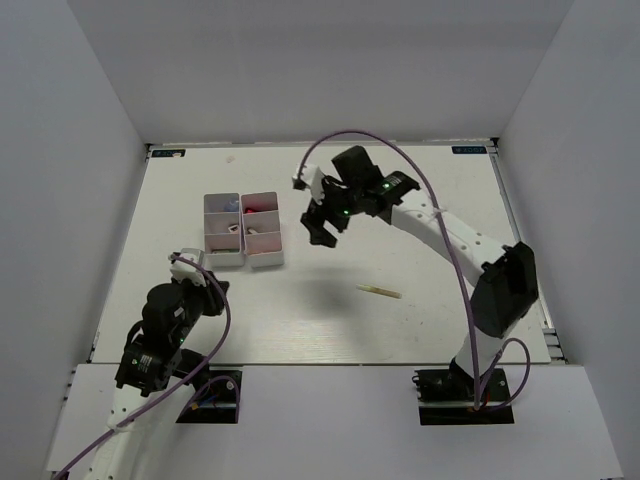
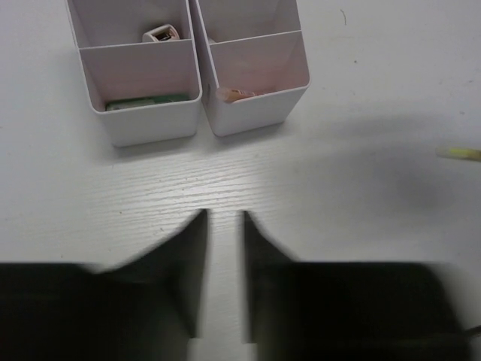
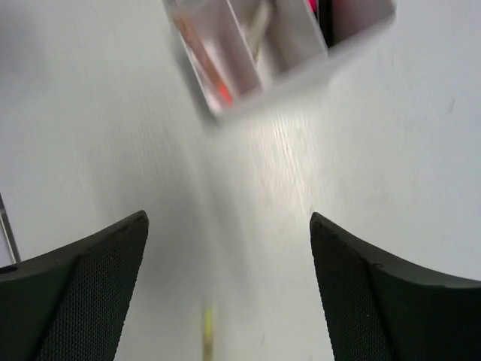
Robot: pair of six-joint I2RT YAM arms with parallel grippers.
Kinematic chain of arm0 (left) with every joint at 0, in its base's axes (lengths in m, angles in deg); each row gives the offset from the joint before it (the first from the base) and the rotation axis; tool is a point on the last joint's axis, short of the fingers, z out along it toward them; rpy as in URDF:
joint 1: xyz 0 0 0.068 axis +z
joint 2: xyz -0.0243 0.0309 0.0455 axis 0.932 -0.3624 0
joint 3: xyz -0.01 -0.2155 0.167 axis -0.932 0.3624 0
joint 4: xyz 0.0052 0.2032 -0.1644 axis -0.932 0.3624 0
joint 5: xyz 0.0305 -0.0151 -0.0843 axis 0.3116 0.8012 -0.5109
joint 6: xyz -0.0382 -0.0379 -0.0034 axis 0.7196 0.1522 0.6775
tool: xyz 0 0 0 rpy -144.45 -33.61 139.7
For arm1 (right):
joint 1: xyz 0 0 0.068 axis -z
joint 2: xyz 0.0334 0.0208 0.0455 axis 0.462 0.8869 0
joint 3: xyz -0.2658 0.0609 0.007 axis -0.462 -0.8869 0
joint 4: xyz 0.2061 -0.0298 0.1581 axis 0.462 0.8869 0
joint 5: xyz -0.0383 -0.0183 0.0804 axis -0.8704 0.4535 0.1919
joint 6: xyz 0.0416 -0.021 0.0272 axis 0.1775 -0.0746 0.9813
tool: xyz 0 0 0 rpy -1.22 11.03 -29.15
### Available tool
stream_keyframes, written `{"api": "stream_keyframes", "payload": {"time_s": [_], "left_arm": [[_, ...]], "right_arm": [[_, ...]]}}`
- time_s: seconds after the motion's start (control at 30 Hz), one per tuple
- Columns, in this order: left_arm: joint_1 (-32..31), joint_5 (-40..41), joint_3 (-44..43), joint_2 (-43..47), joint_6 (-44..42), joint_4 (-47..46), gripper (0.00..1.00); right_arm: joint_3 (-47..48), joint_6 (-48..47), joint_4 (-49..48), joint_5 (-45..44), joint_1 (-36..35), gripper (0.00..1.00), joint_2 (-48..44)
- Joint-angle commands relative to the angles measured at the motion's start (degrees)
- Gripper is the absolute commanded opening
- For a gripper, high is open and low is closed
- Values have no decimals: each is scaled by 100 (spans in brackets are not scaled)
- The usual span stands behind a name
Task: Sort the stationery into containers
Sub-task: Grab a piece of stationery with the right arm
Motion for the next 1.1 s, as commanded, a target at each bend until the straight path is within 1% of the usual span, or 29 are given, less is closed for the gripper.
{"api": "stream_keyframes", "payload": {"time_s": [0.0,0.03,0.1,0.13,0.17,0.2,0.23,0.27,0.3,0.33,0.37,0.4,0.43,0.5,0.53,0.7,0.87,1.07], "left_arm": [[-6,-75,24,-49,39,-80,58],[-14,-75,24,-75,48,-63,75],[-6,-75,16,-119,57,-45,100],[-14,-67,7,-154,57,-27,100],[-23,-75,-11,-207,57,-18,100],[-6,-75,-20,-242,74,-18,100],[-6,-75,-20,-260,57,-1,100],[3,-67,-28,-277,66,-1,100],[-5,-75,-28,-286,66,-1,100],[-6,-75,-37,-295,75,17,100],[-6,-75,-46,-304,75,25,100],[-14,-75,-29,-339,75,34,100],[-6,-75,-28,-348,66,17,100],[-14,-181,-37,-339,75,17,100],[-23,-172,-37,-330,75,25,100],[-6,-225,-28,-330,66,8,100],[-6,-251,-29,-383,48,-1,100],[-23,-225,-46,-418,39,17,100]], "right_arm": [[-789,-139,1247,-530,296,90,-448],[-1044,-131,1345,-530,392,90,-503],[-1545,-26,1557,-600,534,90,-687],[-1643,19,1609,-705,621,84,-714],[-1740,62,1740,-758,718,70,-731],[-2011,237,1733,-793,762,33,-679],[-2074,265,1742,-785,902,16,-688],[-2153,317,1733,-776,920,9,-688],[-2267,344,1742,-715,955,9,-653],[-2347,379,1724,-680,1025,12,-644],[-2408,414,1672,-662,1026,21,-618],[-2461,432,1637,-645,1044,47,-626],[-2488,441,1593,-644,1061,52,-618],[-2514,458,1470,-775,1061,58,-609],[-2593,467,1452,-802,1044,59,-591],[-2777,459,1540,-1057,1000,59,-398],[-3261,353,1162,-1496,956,59,-415],[-3122,309,977,-1462,886,59,-169]]}}
